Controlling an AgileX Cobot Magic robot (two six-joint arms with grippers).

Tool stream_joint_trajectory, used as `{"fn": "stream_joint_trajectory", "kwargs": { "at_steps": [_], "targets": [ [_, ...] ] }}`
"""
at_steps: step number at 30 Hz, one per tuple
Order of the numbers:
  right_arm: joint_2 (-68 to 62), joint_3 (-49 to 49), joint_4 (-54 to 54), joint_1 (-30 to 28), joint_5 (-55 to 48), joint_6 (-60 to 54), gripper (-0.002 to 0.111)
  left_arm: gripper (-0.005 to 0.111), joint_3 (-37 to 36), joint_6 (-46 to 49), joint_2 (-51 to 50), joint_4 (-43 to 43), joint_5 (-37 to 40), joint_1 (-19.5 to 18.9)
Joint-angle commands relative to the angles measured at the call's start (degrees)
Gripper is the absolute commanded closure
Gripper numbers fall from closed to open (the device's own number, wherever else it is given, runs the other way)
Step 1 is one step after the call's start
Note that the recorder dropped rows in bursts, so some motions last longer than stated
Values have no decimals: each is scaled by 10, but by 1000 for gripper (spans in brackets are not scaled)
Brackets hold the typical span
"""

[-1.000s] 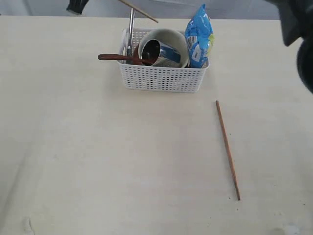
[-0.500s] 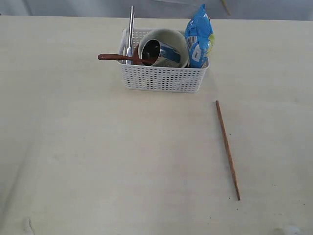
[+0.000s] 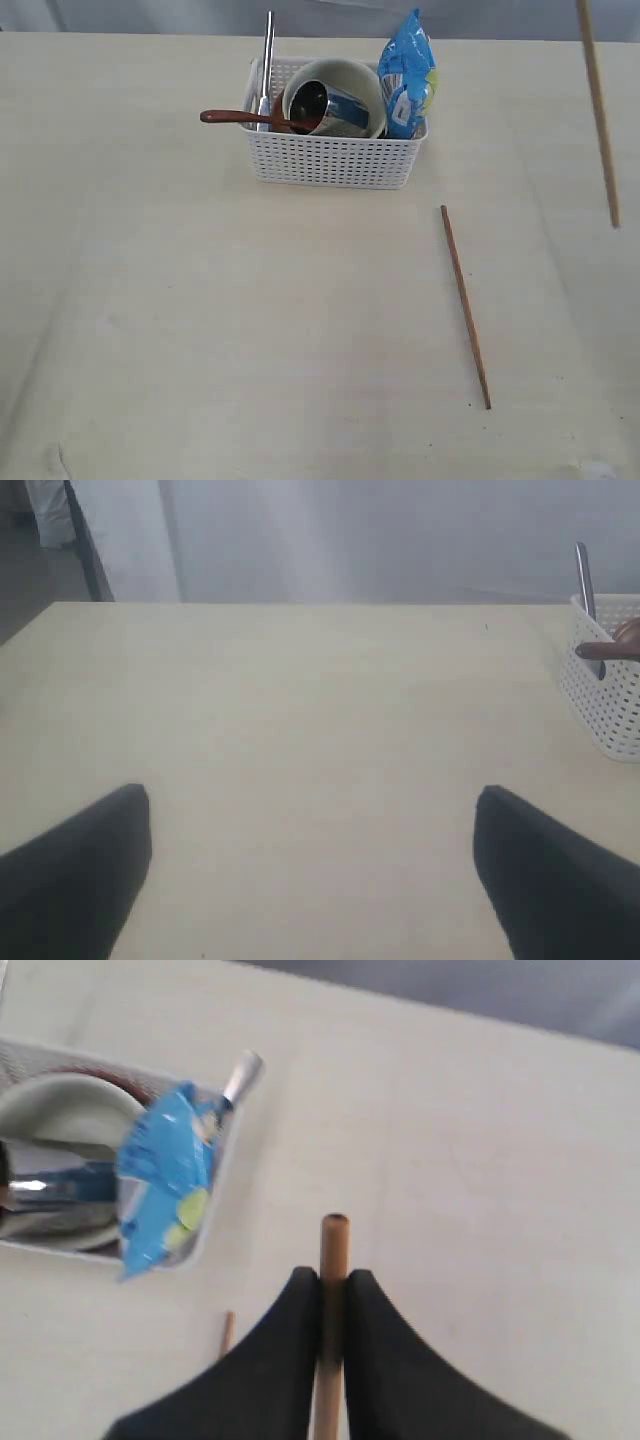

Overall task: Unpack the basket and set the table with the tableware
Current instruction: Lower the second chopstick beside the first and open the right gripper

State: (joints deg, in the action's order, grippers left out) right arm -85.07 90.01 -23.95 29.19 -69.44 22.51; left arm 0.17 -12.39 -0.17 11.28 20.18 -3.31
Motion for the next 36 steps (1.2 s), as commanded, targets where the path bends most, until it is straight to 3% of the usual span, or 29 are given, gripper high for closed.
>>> {"fn": "stream_joint_trajectory", "kwargs": {
  "at_steps": [1, 6, 14, 29, 36],
  "targets": [
    [49, -138, 2, -51, -5, 52, 109, 26, -2, -3, 2, 2, -3, 2],
    [66, -289, 29, -77, 40, 87, 109, 26, -2, -3, 2, 2, -3, 2],
    [24, -446, 88, -77, 254, 87, 109, 26, -2, -3, 2, 2, -3, 2],
    [-84, -441, 85, -77, 433, 83, 109, 26, -2, -3, 2, 2, -3, 2],
    [-140, -408, 85, -77, 445, 82, 109, 26, -2, -3, 2, 2, -3, 2]
  ]
}}
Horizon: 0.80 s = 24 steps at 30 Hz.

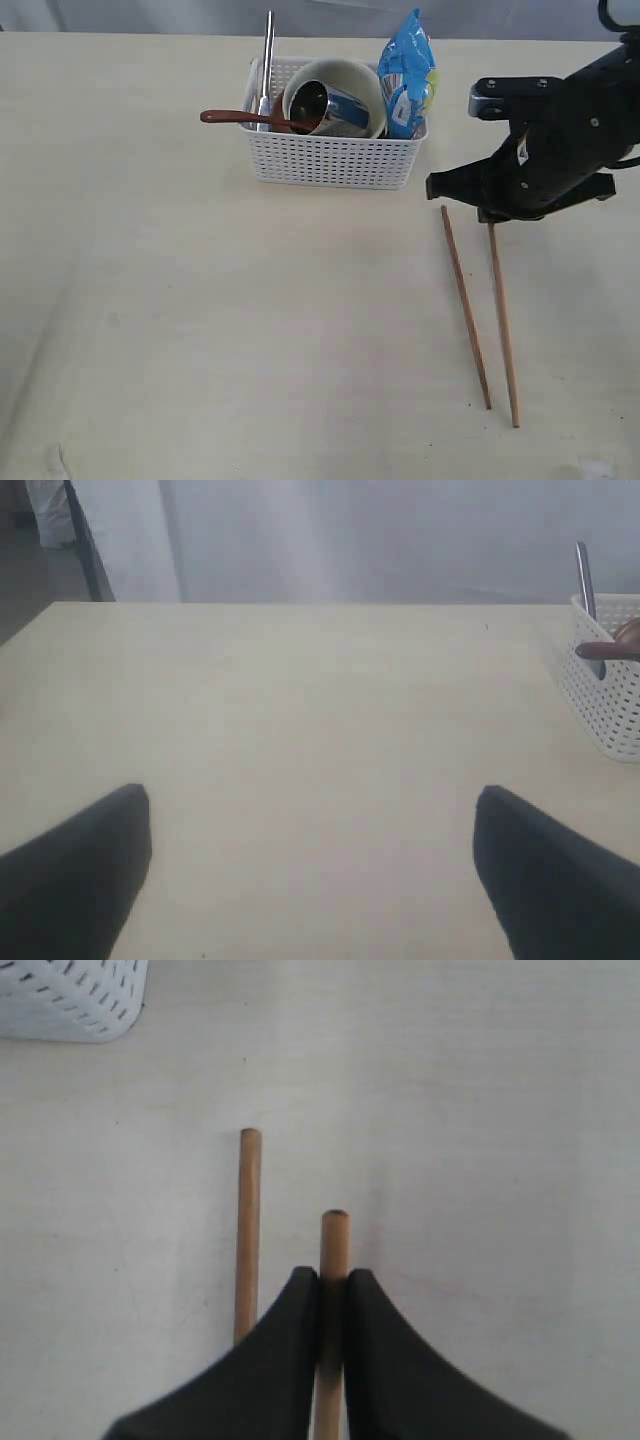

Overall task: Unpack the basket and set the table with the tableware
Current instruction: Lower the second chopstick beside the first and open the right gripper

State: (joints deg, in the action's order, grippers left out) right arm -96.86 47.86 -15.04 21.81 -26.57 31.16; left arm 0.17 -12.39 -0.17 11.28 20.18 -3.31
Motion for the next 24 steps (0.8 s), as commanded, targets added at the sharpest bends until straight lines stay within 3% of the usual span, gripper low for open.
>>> {"fn": "stream_joint_trajectory", "kwargs": {
  "at_steps": [1, 9, 24],
  "targets": [
    [-26, 15, -5, -4, 23, -5, 109, 26, -2, -3, 2, 2, -3, 2],
    [-55, 15, -5, -4, 82, -5, 109, 26, -2, -3, 2, 2, -3, 2],
    [-85, 15, -10, -4, 80, -5, 108, 26, -2, -3, 2, 2, -3, 2]
  ]
}}
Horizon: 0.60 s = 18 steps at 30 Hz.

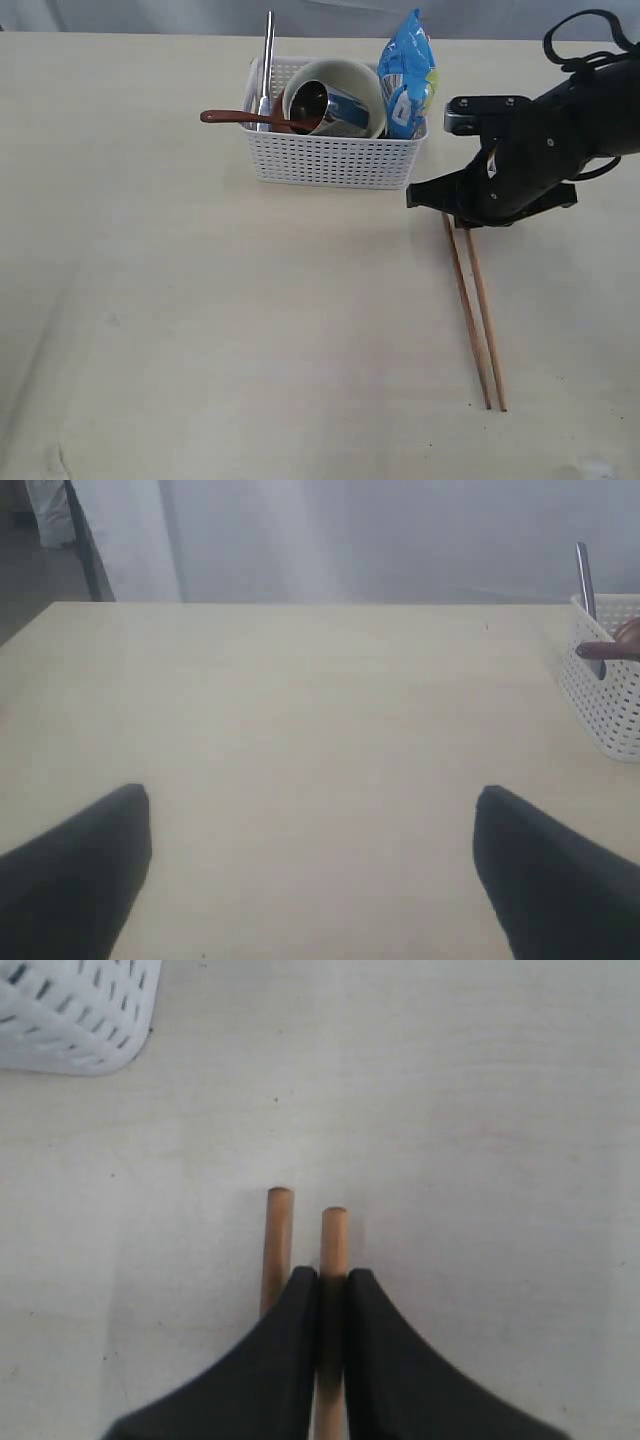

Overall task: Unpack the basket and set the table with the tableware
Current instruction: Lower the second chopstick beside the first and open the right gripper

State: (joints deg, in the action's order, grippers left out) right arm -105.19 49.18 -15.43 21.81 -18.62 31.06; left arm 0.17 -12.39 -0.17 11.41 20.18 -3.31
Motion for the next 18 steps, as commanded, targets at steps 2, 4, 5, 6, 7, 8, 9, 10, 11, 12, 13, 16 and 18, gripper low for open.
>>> {"fn": "stream_joint_trajectory", "kwargs": {
  "at_steps": [2, 4, 5, 6, 7, 8, 9, 10, 11, 12, 13, 16, 18],
  "targets": [
    [-2, 2, -5, -4, -3, 1, 108, 26, -2, -3, 2, 1, -3, 2],
    [-2, 2, -5, -4, -3, 7, 96, 26, -2, -3, 2, 1, -3, 2],
    [-2, 2, -5, -4, -3, 12, 87, 26, -2, -3, 2, 1, -3, 2],
    [-2, 2, -5, -4, -3, 15, 78, 26, -2, -3, 2, 1, -3, 2],
    [-2, 2, -5, -4, -3, 17, 75, 26, -2, -3, 2, 1, -3, 2],
    [-2, 2, -5, -4, -3, 17, 74, 26, -2, -3, 2, 1, -3, 2],
    [-2, 2, -5, -4, -3, 17, 74, 26, -2, -3, 2, 1, -3, 2],
    [-2, 2, -5, -4, -3, 20, 74, 26, -2, -3, 2, 1, -3, 2],
    [-2, 2, -5, -4, -3, 21, 74, 26, -2, -3, 2, 1, -3, 2],
    [1, 2, -5, -4, -3, 21, 74, 26, -2, -3, 2, 1, -3, 2],
    [3, 2, -5, -4, -3, 21, 74, 26, -2, -3, 2, 1, -3, 2],
    [21, 5, -5, -4, -5, 24, 74, 26, -2, -3, 2, 1, -3, 2],
    [40, 18, -5, -4, -29, 24, 74, 26, -2, -3, 2, 1, -3, 2]
  ]
}}
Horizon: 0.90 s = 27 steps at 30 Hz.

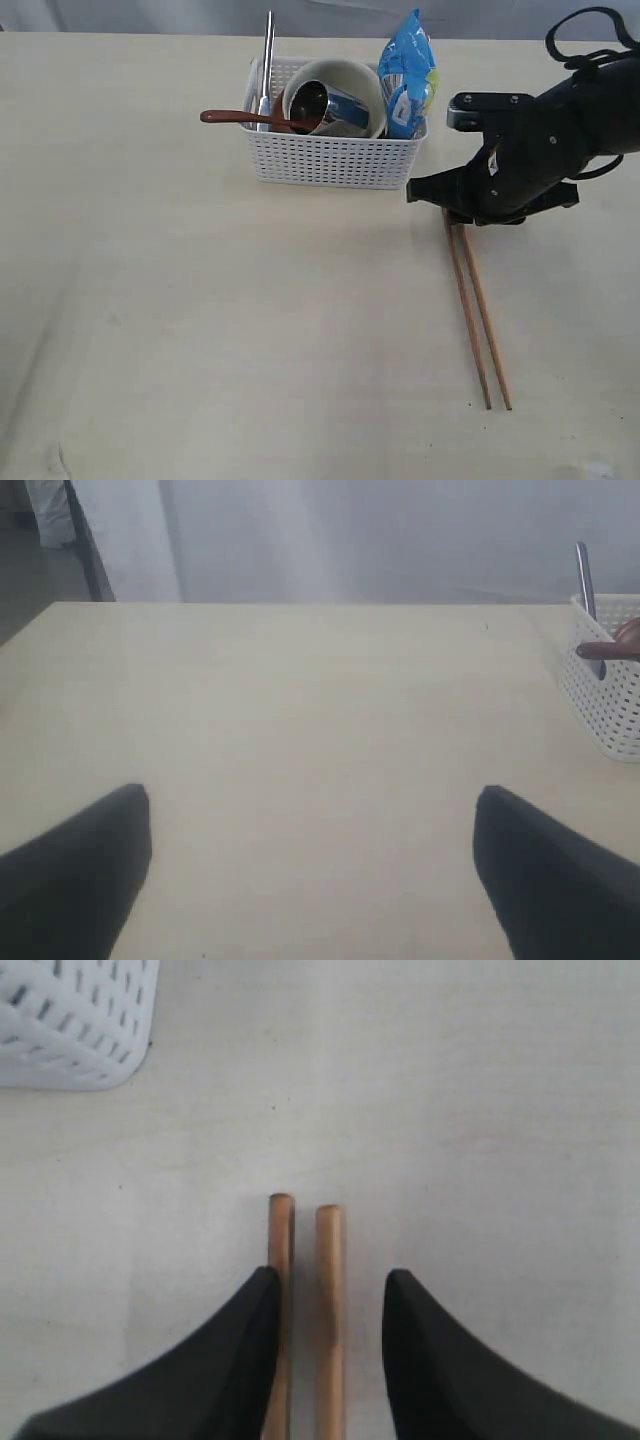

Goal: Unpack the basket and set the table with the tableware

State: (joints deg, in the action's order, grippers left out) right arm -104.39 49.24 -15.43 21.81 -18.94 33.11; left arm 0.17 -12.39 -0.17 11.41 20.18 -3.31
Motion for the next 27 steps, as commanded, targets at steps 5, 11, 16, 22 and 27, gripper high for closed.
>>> {"fn": "stream_joint_trajectory", "kwargs": {
  "at_steps": [5, 11, 16, 22, 27],
  "targets": [
    [100, 70, -32, -4, -90, -1, 74, 26, -2, -3, 2, 1, -3, 2],
    [188, 102, -131, -4, -71, 14, 74, 26, -2, -3, 2, 1, -3, 2],
    [219, 102, -190, -4, -15, 3, 54, 26, -2, -3, 2, 1, -3, 2],
    [224, 100, -259, -4, 7, 11, 46, 26, -2, -3, 2, 1, -3, 2],
    [224, 97, -286, -4, 0, 6, 46, 26, -2, -3, 2, 1, -3, 2]
  ]
}}
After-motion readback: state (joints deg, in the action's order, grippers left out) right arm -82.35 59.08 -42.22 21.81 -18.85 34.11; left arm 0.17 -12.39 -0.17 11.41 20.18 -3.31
